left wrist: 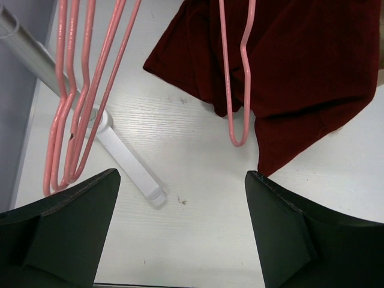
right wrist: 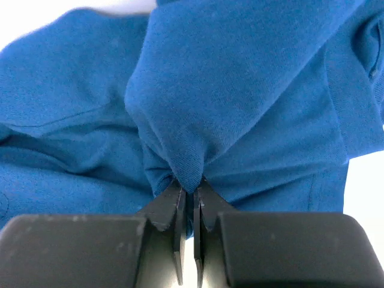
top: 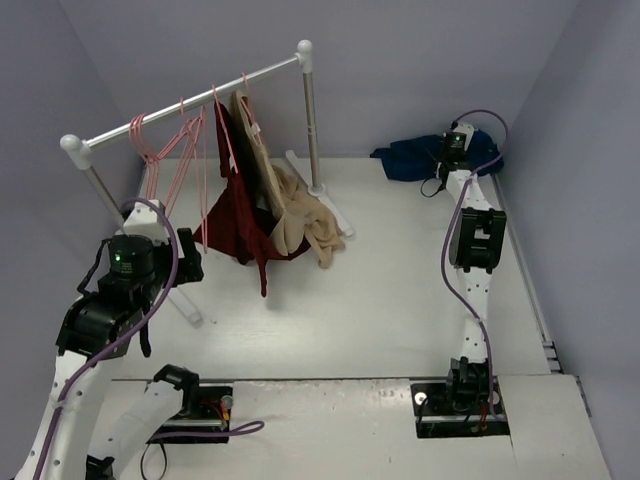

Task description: Place the t-shirt on the hanger

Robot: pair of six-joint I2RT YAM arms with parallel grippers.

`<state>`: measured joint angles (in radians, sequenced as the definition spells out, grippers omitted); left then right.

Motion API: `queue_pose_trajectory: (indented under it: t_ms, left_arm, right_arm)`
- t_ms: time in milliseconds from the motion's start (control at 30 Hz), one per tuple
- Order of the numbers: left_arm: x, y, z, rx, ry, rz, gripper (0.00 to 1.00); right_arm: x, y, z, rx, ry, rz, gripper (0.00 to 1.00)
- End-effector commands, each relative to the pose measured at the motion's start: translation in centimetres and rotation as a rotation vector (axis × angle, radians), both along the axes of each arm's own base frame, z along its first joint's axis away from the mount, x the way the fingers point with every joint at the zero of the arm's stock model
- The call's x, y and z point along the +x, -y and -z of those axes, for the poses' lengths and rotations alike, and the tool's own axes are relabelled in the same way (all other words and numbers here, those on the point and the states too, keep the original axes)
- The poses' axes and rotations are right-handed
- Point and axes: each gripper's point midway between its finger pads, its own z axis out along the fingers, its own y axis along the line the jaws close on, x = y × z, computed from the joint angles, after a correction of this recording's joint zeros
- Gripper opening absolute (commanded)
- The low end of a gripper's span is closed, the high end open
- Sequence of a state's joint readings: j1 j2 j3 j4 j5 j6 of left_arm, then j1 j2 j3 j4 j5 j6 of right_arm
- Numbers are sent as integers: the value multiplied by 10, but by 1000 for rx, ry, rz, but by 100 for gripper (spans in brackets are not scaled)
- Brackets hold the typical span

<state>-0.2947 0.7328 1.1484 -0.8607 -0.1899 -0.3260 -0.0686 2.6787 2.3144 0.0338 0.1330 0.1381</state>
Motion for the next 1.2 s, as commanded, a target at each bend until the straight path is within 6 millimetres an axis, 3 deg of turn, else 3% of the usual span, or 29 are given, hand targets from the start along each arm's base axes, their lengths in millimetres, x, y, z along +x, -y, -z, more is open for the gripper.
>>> queue_pose_trajectory:
  t_ms: [0, 33, 67, 133, 200, 233, 300, 367, 500, 533, 633, 700, 733, 800, 833, 1000, 1100, 1167]
  left_arm:
    - [11, 14, -18, -47, 39, 46, 81]
    - [12, 15, -22, -52, 46, 51, 81]
    - [12, 17, -24, -56, 49, 59, 81]
    - [13, 19, -29, -61, 57, 71, 81]
    - [13, 21, -31, -61, 63, 85, 81]
    - [13, 22, -32, -63, 67, 89, 81]
    - [12, 26, -39, -82, 88, 108, 81]
    - [11, 29, -47, -100, 112, 124, 81]
    - [9, 40, -61, -150, 151, 171, 81]
    - [9, 43, -62, -162, 153, 182, 81]
    - [10, 58, -62, -210, 134, 243, 81]
    - [10, 68, -61, -248, 113, 276, 81]
    - [11, 73, -59, -266, 100, 288, 81]
    - [13, 80, -54, -287, 79, 306, 81]
    - [14, 84, -53, -301, 72, 315, 81]
    - [15, 110, -44, -342, 20, 372, 81]
    - [13, 138, -31, -338, -39, 432, 81]
    - [14, 154, -23, -318, -58, 441, 81]
  right_arm:
    - [-4, -23, -67, 7, 97, -99, 0]
    - [-16, -28, -54, 15, 59, -106, 0]
    - [-25, -37, -72, 14, 72, -119, 0]
    - [-61, -49, -60, 17, 12, -105, 0]
    - [-89, -87, -97, 16, 48, -133, 0]
    - [-105, -88, -100, 10, 38, -119, 0]
    - [-157, -138, -102, 2, 5, -177, 0]
    - [-213, -165, -97, 26, -21, -214, 0]
    - [-319, -269, -90, 144, -42, -420, 0]
    - [-339, -288, -96, 192, -32, -467, 0]
    - [-412, -357, -83, 269, -92, -646, 1]
    - [-437, -379, -83, 275, -105, -721, 9]
    - [-447, -388, -85, 279, -109, -750, 26]
    - [-449, -386, -95, 279, -90, -746, 50]
    - [-446, -381, -104, 276, -65, -730, 56]
    - [-415, -323, -143, 172, 59, -533, 62]
    - [-400, -283, -133, 177, 25, -420, 61]
    - [-393, -254, -113, 186, -24, -352, 59]
